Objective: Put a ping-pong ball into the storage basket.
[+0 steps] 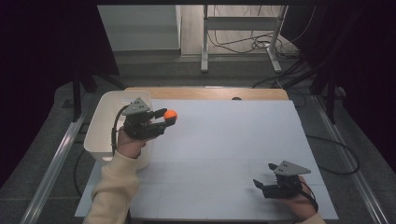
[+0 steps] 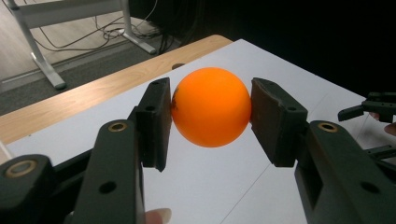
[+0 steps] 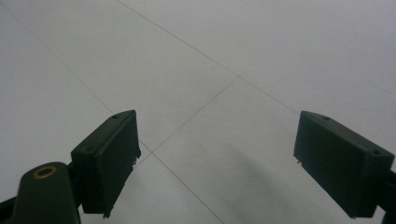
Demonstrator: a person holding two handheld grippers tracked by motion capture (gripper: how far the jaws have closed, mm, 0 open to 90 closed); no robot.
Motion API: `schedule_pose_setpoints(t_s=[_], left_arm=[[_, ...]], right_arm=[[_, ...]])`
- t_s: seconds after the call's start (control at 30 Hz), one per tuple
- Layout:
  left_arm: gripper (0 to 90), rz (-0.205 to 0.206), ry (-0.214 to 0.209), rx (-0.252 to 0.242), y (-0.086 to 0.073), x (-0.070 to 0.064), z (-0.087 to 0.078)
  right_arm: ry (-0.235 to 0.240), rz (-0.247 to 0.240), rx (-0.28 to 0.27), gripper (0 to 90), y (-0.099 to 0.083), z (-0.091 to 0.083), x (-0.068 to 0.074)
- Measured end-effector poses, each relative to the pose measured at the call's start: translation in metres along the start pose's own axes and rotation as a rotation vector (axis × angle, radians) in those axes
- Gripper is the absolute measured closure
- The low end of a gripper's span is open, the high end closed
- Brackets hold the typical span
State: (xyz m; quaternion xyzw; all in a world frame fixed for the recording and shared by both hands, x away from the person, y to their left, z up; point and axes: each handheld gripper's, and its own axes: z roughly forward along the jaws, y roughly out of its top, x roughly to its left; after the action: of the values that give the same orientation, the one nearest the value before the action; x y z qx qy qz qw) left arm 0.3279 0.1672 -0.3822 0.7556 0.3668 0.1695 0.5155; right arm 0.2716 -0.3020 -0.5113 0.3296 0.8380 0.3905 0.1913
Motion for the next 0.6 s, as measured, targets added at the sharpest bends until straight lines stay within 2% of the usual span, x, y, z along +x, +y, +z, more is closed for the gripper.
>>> schedule_pose_setpoints(t_s=[0.6], left_arm=[[50.1,-0.021,0.024,-0.014,-0.0007,0.0095,-0.0102]], right_arm=[[-0.001,0.000,0.003,14.7,-0.0001,0.0003,0.0004]])
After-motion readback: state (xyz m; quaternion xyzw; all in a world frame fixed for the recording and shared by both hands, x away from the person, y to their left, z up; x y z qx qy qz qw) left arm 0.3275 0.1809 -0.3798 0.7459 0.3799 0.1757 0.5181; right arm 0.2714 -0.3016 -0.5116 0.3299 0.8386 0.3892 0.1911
